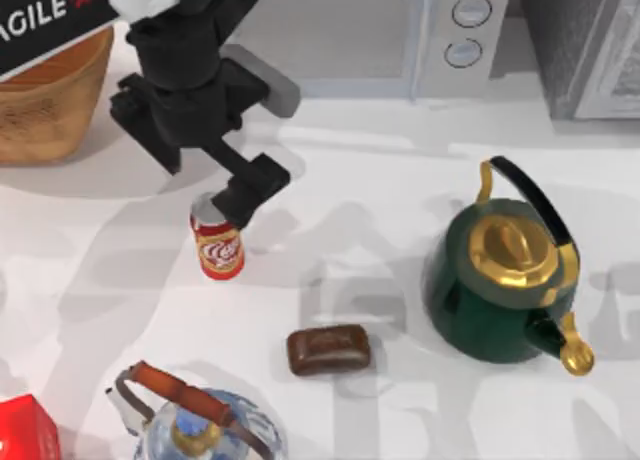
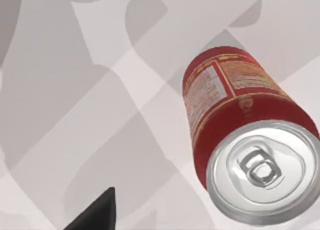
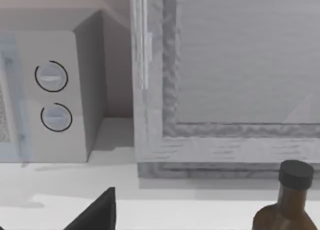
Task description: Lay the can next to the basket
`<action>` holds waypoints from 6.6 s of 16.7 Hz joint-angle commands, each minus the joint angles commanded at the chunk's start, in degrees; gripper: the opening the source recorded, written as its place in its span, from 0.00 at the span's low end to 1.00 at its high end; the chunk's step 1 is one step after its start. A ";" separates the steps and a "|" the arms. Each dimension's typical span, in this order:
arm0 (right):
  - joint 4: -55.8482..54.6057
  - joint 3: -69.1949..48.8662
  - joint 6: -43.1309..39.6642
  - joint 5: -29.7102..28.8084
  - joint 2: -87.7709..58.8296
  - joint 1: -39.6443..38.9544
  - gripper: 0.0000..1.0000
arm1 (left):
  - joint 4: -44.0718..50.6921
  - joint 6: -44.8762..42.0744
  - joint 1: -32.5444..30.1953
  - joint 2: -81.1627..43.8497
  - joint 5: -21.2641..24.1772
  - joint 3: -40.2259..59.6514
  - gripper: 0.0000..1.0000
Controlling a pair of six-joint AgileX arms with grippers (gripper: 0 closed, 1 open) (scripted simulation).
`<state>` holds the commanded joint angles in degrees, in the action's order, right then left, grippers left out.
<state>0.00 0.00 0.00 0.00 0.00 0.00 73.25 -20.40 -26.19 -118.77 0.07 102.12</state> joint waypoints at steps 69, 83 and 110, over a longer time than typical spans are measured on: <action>0.00 0.00 0.00 0.00 0.00 0.00 1.00 | -9.14 13.33 29.52 9.53 -0.39 -24.47 0.00; 0.00 0.00 0.00 0.00 0.00 0.00 1.00 | -14.92 15.83 29.29 8.30 -0.33 -23.05 0.23; 0.00 0.00 0.00 0.00 0.00 0.00 1.00 | -6.13 14.69 29.23 8.76 -0.38 -21.91 1.00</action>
<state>0.00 0.00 0.00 0.00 0.00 0.00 67.12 -5.71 3.05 -110.01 -0.32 80.21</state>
